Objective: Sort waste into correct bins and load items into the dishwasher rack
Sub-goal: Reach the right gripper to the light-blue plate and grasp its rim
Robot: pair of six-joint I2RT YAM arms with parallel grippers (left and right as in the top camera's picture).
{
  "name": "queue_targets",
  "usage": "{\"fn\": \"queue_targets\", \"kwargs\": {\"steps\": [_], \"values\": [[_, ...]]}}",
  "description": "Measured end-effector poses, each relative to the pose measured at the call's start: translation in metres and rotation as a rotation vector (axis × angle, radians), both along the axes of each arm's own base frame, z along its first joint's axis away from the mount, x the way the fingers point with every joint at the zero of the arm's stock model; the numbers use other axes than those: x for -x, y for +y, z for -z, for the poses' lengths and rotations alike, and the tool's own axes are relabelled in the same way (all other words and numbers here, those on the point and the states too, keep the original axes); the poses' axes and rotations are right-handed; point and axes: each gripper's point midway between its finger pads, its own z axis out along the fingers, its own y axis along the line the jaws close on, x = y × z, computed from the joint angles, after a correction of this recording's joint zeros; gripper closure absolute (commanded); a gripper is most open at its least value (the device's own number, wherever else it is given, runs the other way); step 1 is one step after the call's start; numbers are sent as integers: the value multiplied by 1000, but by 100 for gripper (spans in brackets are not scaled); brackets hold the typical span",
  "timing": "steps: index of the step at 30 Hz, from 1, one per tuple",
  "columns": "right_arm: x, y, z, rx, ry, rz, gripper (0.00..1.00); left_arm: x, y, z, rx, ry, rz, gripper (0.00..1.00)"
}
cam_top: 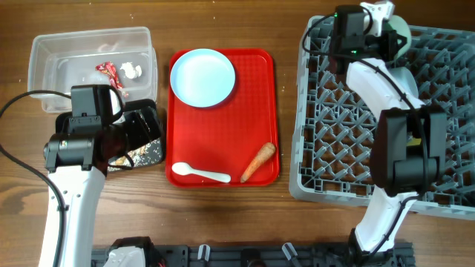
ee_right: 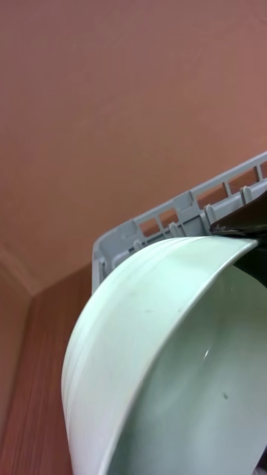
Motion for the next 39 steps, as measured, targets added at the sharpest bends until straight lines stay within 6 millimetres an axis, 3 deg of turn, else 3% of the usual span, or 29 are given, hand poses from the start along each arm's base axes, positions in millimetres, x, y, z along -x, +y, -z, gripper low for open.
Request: {"fn": "queue_targets", "kwargs": {"steps": [7, 9, 14, 18, 20, 22, 24, 26, 27, 28, 31, 33, 35, 37, 39], "values": [[10, 15, 13, -21, 82, -16, 96, 0, 0, 0, 0, 0, 0, 1], [18, 20, 21, -38, 131, -19, 86, 0, 0, 0, 0, 0, 0, 1], [29, 56, 71, -240, 277, -138, 78, 0, 0, 0, 0, 0, 0, 1], [34, 67, 88, -358, 289, -160, 67, 0, 0, 0, 0, 0, 0, 1], [34, 71, 86, -398, 276, -172, 54, 0, 0, 0, 0, 0, 0, 1], [33, 78, 59, -457, 206, -211, 45, 0, 0, 0, 0, 0, 0, 1], [33, 87, 25, -524, 123, -270, 43, 0, 0, 0, 0, 0, 0, 0], [33, 107, -2, -645, 59, -377, 42, 0, 0, 0, 0, 0, 0, 0], [31, 132, -12, -768, 42, -484, 42, 0, 0, 0, 0, 0, 0, 0], [31, 146, -17, -835, 36, -543, 42, 0, 0, 0, 0, 0, 0, 0], [33, 222, -23, -1170, 56, -808, 39, 0, 0, 0, 0, 0, 0, 0], [34, 259, -31, -1281, 46, -897, 35, 0, 0, 0, 0, 0, 0, 0], [40, 299, -28, -1353, 79, -971, 32, 0, 0, 0, 0, 0, 0, 0], [48, 348, -13, -1419, 139, -1030, 31, 0, 0, 0, 0, 0, 0, 0], [52, 379, 2, -1468, 159, -1035, 31, 0, 0, 0, 0, 0, 0, 0]]}}
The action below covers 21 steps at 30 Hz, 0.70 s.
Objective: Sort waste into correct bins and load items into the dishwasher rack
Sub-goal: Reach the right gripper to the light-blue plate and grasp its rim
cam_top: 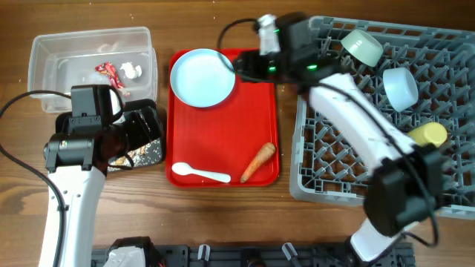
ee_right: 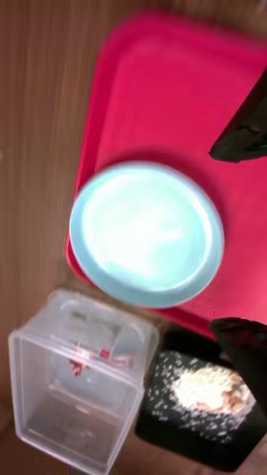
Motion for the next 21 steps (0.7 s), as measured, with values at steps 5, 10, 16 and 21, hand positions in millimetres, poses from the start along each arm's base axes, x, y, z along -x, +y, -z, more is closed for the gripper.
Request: {"fn": "queue_targets", "kwargs": {"steps": [5, 10, 16, 21], "values": [[-8, 42, 61, -76, 134, 78, 33, 0, 0, 0, 0, 0, 0, 0], [-11, 48, 117, -38, 214, 191, 41, 0, 0, 0, 0, 1, 0, 0], [-14, 40, 143, 9, 238, 285, 48, 3, 0, 1, 1, 11, 0, 0], [-13, 37, 159, 19, 268, 315, 81, 3, 0, 1, 1, 13, 0, 0]]}}
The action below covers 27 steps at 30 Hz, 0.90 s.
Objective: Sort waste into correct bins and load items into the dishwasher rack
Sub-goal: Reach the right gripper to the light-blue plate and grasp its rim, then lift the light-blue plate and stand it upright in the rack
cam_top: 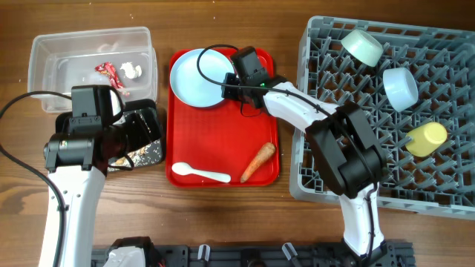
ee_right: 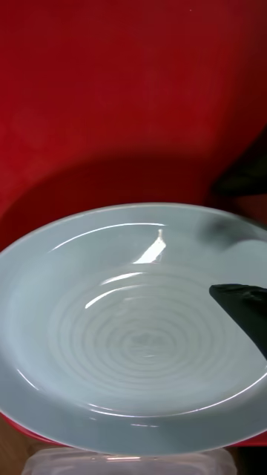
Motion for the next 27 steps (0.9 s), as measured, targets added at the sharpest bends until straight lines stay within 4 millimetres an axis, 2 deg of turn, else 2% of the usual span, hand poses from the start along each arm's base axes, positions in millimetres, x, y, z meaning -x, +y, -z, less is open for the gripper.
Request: {"fn": "queue_targets", "kwargs": {"steps": [1, 2, 9, 11, 13, 14, 15, 18, 20, 21, 23, 26, 27], "values": [[0, -1, 1, 2, 2, 2, 91, 0, 0, 0, 0, 0, 0, 0], [2, -2, 2, 7, 11, 6, 96, 0, 0, 0, 0, 1, 0, 0], [12, -20, 11, 91, 82, 54, 96, 0, 0, 0, 0, 2, 0, 0], [14, -46, 8, 156, 110, 103, 96, 0, 0, 0, 0, 2, 0, 0], [5, -80, 1, 236, 83, 139, 96, 0, 0, 0, 0, 2, 0, 0], [0, -98, -9, 283, 55, 154, 96, 0, 0, 0, 0, 2, 0, 0], [-5, -115, -33, 330, 3, 163, 96, 0, 0, 0, 0, 2, 0, 0], [-15, -151, -123, 409, -195, 197, 96, 0, 0, 0, 0, 2, 0, 0], [-11, -188, -192, 473, -329, 252, 96, 0, 0, 0, 0, 2, 0, 0], [-8, -206, -214, 509, -370, 284, 96, 0, 0, 0, 0, 2, 0, 0], [13, -264, -238, 715, -359, 371, 96, 0, 0, 0, 0, 1, 0, 0], [44, -325, -244, 1006, -250, 473, 96, 0, 0, 0, 0, 2, 0, 0], [52, -338, -246, 1074, -221, 495, 96, 0, 0, 0, 0, 2, 0, 0]]}}
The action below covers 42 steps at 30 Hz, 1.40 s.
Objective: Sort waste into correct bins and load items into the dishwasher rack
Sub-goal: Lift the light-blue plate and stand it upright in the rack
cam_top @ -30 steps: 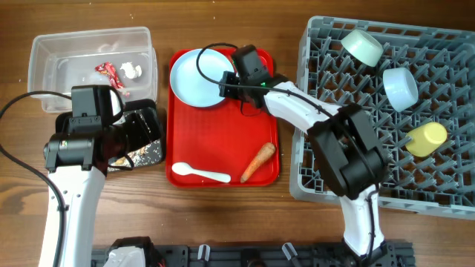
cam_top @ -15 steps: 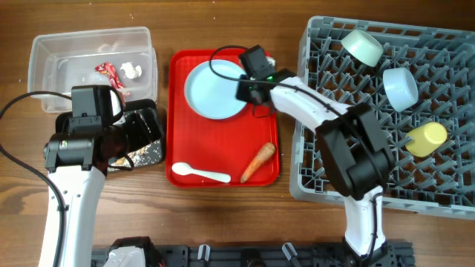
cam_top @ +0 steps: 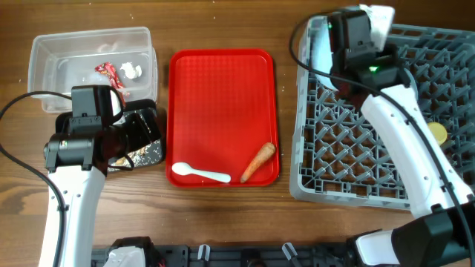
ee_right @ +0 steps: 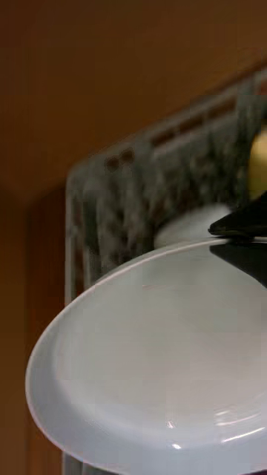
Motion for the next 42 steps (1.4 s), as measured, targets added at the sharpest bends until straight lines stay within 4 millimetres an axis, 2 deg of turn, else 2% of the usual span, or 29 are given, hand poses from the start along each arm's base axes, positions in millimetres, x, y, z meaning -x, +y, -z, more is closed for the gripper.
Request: {"fn": "queue_targets", "kwargs": {"steps": [1, 4, 11, 17, 19, 21, 22, 25, 27, 30, 31, 33, 35, 37, 38, 40, 42], "values": [[6, -10, -4, 48, 12, 37, 96, 0, 0, 0, 0, 0, 0, 0], [9, -17, -6, 103, 23, 65, 96, 0, 0, 0, 0, 0, 0, 0], [-5, -13, 44, 143, 179, 53, 96, 2, 0, 1, 1, 7, 0, 0], [-10, 7, 64, 22, 211, -30, 95, 2, 0, 1, 0, 7, 0, 0], [-14, 20, 64, 7, 197, -62, 90, 2, 0, 1, 1, 7, 0, 0], [-19, 37, 64, -11, 170, -101, 75, 2, 0, 1, 0, 7, 0, 0], [-23, 51, 65, -36, 156, -137, 67, 2, 0, 1, 1, 7, 0, 0], [-21, 97, 74, -107, 176, -261, 55, 2, 0, 1, 0, 7, 0, 0], [-19, 110, 77, -128, 183, -294, 47, 2, 0, 1, 1, 7, 0, 0], [-17, 111, 79, -141, 194, -296, 39, 2, 0, 1, 0, 7, 0, 0], [-17, 112, 78, -145, 193, -299, 33, 2, 0, 1, 0, 7, 0, 0], [-14, 112, 65, -160, 161, -305, 30, 2, 0, 1, 1, 7, 0, 0], [-8, 115, 41, -209, 106, -338, 29, 2, 0, 1, 0, 7, 0, 0], [3, 132, 21, -314, 84, -442, 30, 2, 0, 1, 0, 7, 0, 0], [10, 146, 22, -393, 107, -507, 30, 2, 0, 1, 1, 8, 0, 0], [37, 183, 41, -624, 236, -600, 29, 2, 0, 1, 0, 8, 0, 0], [55, 193, 52, -725, 316, -584, 29, 2, 0, 1, 1, 7, 0, 0]]}}
